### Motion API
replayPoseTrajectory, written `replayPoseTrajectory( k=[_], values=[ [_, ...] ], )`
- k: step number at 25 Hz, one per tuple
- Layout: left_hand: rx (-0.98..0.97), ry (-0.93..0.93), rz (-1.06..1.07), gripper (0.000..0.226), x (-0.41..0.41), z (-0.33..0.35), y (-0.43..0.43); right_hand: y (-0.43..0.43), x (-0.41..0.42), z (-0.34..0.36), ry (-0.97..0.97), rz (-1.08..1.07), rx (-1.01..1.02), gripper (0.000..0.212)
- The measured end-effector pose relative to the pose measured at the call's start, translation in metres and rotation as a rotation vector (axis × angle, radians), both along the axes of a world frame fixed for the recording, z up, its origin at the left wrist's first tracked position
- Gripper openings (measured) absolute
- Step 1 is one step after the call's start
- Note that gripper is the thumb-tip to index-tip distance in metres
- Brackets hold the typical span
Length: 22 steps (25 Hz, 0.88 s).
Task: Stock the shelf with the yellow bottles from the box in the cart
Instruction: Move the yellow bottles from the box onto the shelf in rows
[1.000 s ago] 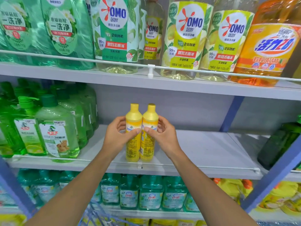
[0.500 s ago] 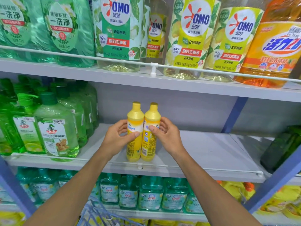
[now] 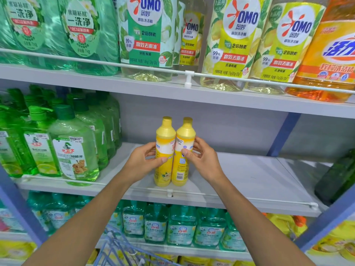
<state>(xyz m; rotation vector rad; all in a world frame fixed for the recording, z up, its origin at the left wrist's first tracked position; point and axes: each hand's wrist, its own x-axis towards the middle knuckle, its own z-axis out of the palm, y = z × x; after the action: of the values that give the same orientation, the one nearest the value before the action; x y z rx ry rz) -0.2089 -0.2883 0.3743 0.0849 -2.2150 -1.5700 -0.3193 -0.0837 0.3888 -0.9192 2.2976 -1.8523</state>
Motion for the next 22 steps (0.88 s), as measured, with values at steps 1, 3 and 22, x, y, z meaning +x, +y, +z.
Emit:
replayPoseTrajectory(
  k=[1, 3, 22],
  values=[
    [0.006, 0.006, 0.033, 0.051, 0.001, 0.000, 0.003, -0.001, 0.002, -0.003, 0.002, -0.031, -0.017, 0.061],
    [0.051, 0.047, 0.150, 0.060, 0.000, -0.005, 0.014, -0.008, 0.009, -0.009, 0.009, -0.138, -0.047, 0.062],
    [0.085, -0.024, 0.106, 0.062, -0.011, -0.020, 0.002, 0.002, 0.001, -0.026, -0.017, -0.039, 0.033, 0.050]
  ],
)
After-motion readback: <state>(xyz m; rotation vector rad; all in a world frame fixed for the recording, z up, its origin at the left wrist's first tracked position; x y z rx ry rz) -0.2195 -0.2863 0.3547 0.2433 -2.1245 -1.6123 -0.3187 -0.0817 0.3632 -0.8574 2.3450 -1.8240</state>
